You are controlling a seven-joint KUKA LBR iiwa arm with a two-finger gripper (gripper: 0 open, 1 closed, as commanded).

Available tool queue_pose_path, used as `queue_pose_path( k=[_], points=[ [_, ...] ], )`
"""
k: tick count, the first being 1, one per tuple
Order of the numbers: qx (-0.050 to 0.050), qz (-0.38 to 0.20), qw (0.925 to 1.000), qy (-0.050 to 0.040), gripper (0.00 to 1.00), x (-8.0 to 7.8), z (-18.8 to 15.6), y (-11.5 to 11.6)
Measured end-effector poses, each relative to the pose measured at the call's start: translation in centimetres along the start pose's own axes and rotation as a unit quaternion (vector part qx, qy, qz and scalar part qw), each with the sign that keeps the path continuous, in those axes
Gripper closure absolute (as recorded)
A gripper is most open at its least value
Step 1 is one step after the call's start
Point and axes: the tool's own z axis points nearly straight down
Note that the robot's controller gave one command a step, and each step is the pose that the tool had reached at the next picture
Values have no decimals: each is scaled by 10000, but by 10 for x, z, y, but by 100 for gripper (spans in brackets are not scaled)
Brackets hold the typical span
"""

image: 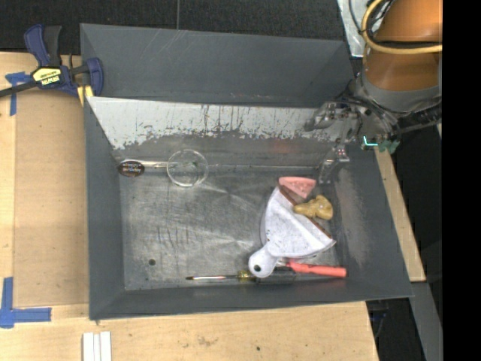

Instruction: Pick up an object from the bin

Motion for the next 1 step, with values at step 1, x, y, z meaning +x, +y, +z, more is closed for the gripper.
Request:
queue_pose_path(
  k=[1],
  points=[
    [5, -7, 10000, -42, 0, -1, -5, 0]
  ],
)
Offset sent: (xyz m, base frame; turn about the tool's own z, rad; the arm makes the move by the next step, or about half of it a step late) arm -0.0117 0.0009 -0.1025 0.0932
